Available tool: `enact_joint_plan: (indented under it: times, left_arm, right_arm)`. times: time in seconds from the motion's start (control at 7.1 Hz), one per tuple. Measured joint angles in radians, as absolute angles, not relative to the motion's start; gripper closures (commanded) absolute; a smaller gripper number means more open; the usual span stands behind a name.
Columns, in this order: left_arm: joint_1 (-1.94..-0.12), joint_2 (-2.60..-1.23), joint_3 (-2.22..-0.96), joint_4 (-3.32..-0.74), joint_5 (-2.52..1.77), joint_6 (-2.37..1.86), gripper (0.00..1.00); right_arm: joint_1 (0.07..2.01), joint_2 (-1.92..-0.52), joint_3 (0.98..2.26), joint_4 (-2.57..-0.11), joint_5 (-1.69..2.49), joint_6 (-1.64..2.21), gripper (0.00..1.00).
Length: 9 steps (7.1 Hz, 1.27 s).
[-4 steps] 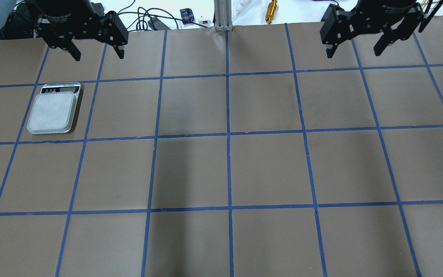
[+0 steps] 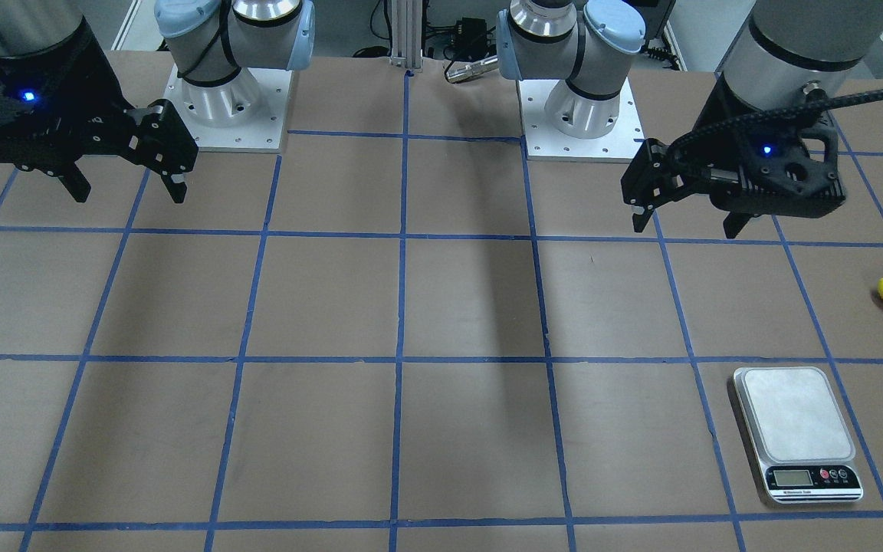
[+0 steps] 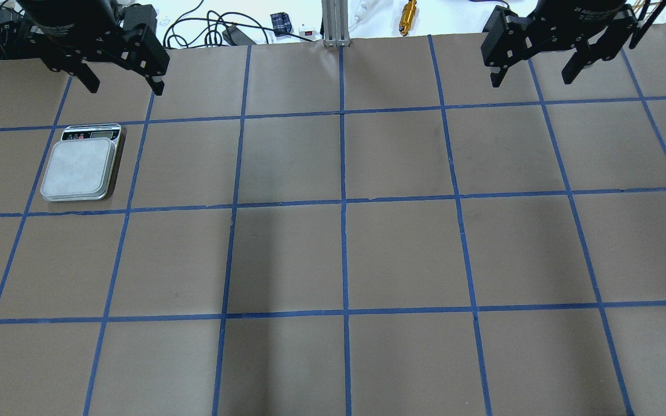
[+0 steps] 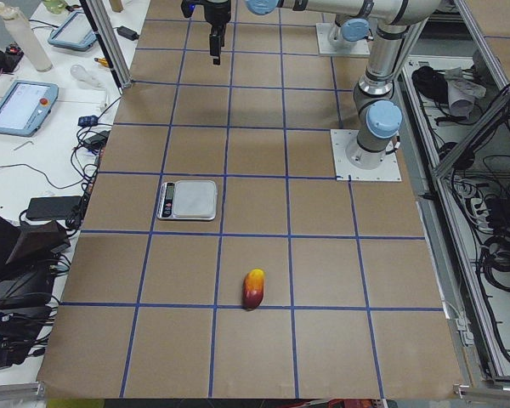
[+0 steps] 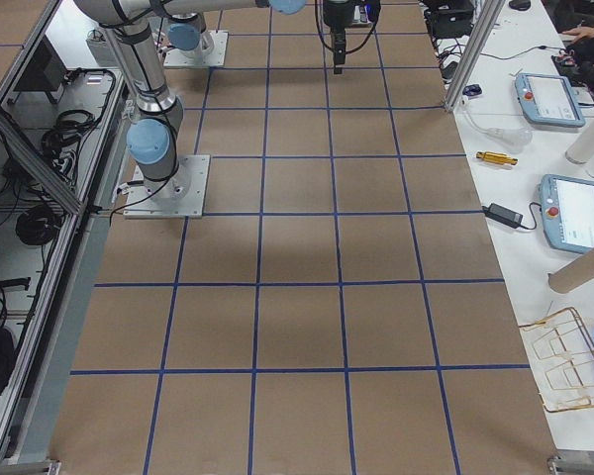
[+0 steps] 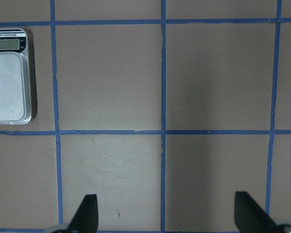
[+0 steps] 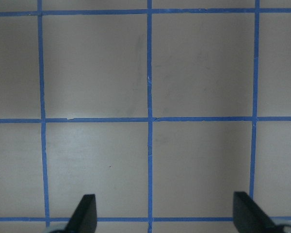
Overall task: Weigh mango
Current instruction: 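Move the left gripper down toward the robot's near side to fetch the mango, then grasp the red-yellow mango with the left gripper near the robot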
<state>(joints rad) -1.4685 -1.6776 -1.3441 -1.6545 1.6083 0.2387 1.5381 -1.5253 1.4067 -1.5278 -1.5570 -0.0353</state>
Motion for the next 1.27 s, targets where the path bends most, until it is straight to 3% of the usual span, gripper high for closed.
enact_joint_plan:
  times: [0.7,1.27]
  left_arm:
    - [-1.034,-1.682,-1.329,-1.692,1.610,1.063,0.00]
    - [-0.752,-1.840,-1.342,-1.513,1.644,1.807,0.00]
  right_arm:
    - [1.538,-1.525,1.407,-1.528,-1.557,-0.035,0.00]
    - [1.539,-1.525,1.407,-1.528,-1.557,-0.035,0.00]
